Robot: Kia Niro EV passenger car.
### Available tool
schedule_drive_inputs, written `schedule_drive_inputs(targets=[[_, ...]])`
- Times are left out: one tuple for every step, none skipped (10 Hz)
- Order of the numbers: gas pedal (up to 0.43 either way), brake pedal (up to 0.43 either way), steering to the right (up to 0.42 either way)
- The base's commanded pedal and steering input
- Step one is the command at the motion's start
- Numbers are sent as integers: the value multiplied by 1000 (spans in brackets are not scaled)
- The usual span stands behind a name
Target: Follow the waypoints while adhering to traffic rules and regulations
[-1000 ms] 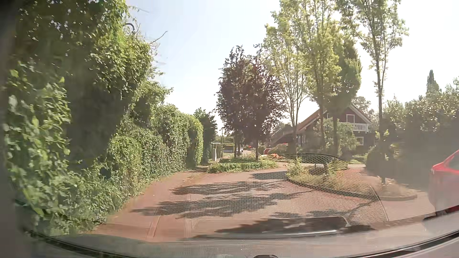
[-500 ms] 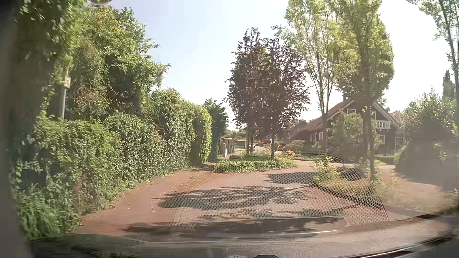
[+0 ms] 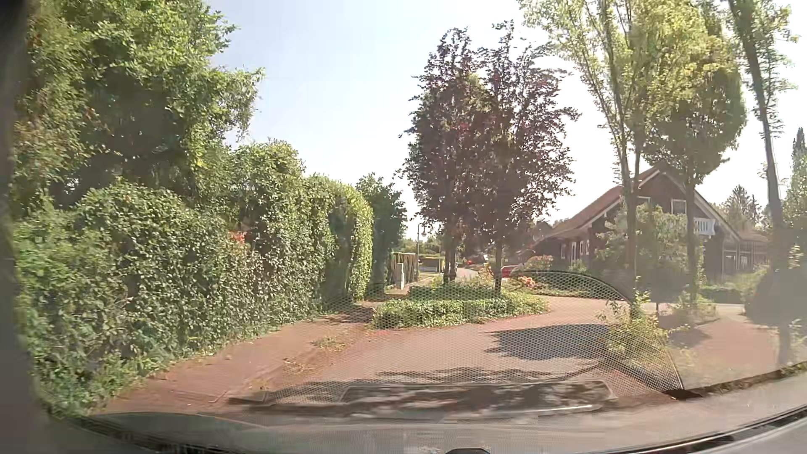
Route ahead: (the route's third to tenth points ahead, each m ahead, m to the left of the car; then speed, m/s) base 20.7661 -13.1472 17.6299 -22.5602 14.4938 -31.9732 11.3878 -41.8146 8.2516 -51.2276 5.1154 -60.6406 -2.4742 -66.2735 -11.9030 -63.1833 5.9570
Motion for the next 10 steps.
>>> schedule_drive_inputs(targets=[[98,0,38],[79,0,53],[59,0,77],[47,0,101],[47,0,130],[47,0,154],[59,0,181],[59,0,195],[59,0,209],[59,0,217]])
